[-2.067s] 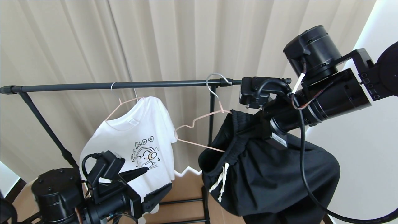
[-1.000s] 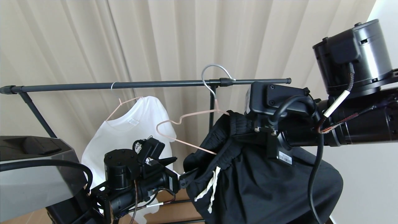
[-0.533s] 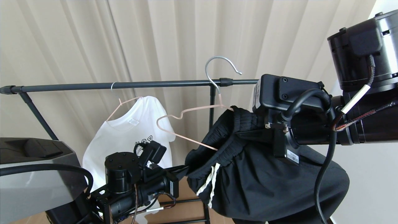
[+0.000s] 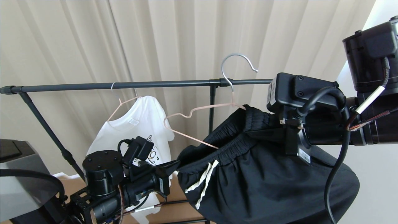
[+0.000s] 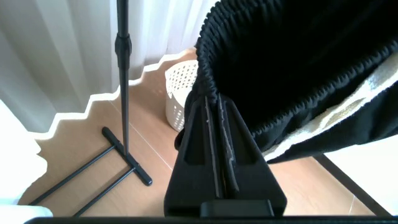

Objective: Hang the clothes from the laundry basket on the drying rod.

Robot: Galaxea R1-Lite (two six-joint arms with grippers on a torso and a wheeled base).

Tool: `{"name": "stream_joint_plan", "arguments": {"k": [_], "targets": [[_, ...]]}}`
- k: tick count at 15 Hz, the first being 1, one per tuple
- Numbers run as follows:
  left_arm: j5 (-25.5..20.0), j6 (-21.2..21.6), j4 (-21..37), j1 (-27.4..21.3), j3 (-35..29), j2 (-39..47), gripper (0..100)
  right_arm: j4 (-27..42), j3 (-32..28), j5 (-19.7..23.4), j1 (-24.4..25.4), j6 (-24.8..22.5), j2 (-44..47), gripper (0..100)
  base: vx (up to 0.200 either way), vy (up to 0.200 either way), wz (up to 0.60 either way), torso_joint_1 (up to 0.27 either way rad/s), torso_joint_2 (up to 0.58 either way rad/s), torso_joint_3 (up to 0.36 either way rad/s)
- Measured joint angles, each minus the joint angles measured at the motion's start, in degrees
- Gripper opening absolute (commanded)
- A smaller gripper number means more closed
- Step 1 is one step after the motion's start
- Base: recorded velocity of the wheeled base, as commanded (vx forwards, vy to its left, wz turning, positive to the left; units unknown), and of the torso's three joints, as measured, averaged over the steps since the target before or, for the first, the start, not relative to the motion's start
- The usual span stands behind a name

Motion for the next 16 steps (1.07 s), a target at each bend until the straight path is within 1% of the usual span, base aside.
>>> {"name": "stream_joint_plan", "arguments": {"k": [3,11,13,16], "targets": [[1.69,0.11,0.04,0.93,0.2,-1.08,0,-0.06,1.99,0.16,-0.22,0.82,-1.19,0,0.0,0.0,0.0,0.0,0.0,0.0],[1.84,0.24,0.56,4.92,-2.84,-0.83,0,0.0,5.58,0.28,-0.57,1.12,-4.69,0,0.0,0.0,0.0,0.0,0.0,0.0],[1.84,0.27,2.01,5.36,-3.86,-0.78,0,-0.04,7.07,0.24,-0.57,1.1,-5.71,0,0.0,0.0,0.0,0.0,0.0,0.0],[1.89,0.27,5.42,6.17,-6.14,-1.52,0,-0.13,10.84,0.2,-0.52,1.12,-6.51,0,0.0,0.0,0.0,0.0,0.0,0.0]]}}
